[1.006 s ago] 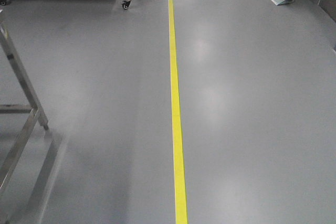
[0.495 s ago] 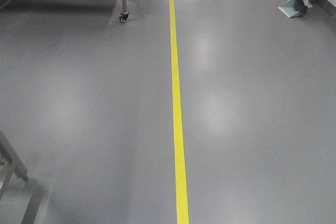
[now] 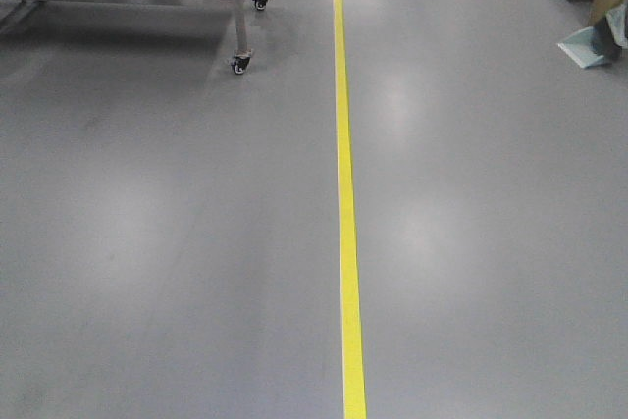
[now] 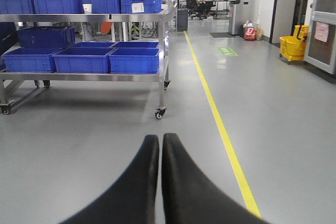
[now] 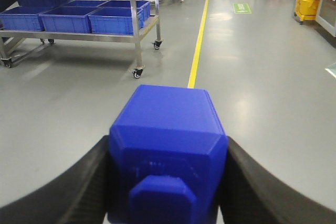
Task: Pour parts from conveyor to right shelf
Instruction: 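Drive along the yellow floor line carrying the block in the right gripper, then drive into the aisle between shelves of blue bins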
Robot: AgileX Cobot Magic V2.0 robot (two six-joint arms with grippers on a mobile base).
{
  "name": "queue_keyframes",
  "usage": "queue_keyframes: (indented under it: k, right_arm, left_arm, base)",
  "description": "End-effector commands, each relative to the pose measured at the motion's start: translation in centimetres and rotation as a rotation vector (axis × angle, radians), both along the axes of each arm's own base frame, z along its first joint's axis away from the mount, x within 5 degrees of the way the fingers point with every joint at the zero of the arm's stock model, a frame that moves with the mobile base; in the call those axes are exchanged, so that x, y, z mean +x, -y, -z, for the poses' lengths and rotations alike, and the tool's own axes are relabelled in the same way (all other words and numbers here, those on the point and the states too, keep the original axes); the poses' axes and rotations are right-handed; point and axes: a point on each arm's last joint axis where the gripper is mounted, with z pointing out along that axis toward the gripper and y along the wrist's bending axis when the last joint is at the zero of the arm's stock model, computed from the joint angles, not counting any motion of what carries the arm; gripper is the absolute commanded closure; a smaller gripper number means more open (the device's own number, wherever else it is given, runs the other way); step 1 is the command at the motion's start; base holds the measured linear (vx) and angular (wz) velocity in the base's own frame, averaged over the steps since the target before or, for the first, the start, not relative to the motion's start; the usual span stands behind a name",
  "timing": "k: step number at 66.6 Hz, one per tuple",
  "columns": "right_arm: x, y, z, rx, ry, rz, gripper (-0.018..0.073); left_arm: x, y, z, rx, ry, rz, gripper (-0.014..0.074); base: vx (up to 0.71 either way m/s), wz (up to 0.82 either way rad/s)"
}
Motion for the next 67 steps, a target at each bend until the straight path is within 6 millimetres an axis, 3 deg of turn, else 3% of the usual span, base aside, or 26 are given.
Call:
queue_keyframes:
  k: [1, 67]
  right_arm:
    - [0.08, 0.04, -1.41, 0.003, 0.084, 0.007, 0.0564]
    - [0.08, 0.04, -1.41, 0.003, 0.084, 0.007, 0.0564]
  left_arm:
    - [-0.16, 0.07, -1.34, -0.012, 0.097, 0.010, 0.0603]
    - [-0.16, 0.07, -1.34, -0.012, 0.097, 0.010, 0.0603]
  base:
    - [0.76, 0.11]
    - [0.74, -0.02]
